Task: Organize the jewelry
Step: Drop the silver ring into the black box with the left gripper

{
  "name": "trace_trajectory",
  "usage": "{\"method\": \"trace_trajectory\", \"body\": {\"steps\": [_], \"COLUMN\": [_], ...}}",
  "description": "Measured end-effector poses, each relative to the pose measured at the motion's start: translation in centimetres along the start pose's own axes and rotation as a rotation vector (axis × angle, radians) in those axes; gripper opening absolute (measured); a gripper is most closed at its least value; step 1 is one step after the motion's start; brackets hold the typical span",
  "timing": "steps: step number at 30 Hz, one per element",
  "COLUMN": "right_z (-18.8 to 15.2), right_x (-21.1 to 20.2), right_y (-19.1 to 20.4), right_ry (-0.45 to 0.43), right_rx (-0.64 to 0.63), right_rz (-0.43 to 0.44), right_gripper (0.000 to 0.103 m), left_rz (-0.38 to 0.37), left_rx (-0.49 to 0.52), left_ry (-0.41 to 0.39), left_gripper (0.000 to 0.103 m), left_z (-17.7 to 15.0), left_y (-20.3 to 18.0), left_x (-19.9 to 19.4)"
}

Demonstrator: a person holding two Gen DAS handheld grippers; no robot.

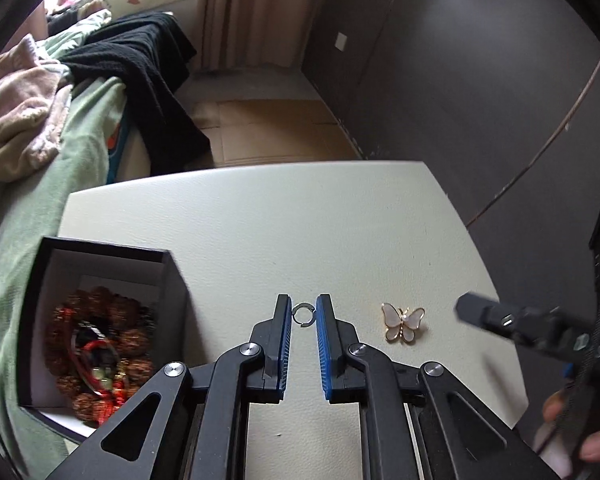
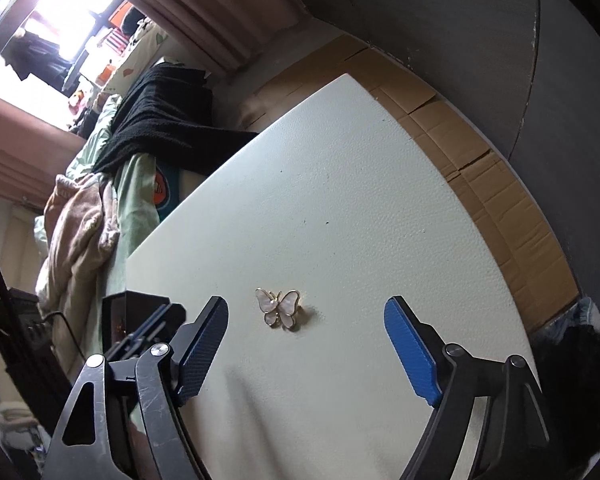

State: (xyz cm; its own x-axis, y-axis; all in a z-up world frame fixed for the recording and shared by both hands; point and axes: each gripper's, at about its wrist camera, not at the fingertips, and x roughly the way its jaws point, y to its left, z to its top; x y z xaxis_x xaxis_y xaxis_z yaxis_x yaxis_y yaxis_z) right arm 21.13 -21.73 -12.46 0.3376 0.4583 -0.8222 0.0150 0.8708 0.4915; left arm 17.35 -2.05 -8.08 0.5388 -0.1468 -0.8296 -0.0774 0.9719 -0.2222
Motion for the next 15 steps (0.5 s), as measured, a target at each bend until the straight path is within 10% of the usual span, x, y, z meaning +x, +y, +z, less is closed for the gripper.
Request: {"method": "trace_trajectory", "body": {"steps": [15], "right_z": [-1.2], "right_x": [4.5], "right_y": [5.0], "right_ry": [0.010], "right_rx": [-0.200], "right_rz": [-0.276], "right_gripper": [0.066], "left_rz": [-0.043], "left_rx": [-0.135], "left_ry": [-0.108], "left_gripper": [0.013], "left_z": [1.4], "left_y": [5.9], "left_x": [-5.0]}}
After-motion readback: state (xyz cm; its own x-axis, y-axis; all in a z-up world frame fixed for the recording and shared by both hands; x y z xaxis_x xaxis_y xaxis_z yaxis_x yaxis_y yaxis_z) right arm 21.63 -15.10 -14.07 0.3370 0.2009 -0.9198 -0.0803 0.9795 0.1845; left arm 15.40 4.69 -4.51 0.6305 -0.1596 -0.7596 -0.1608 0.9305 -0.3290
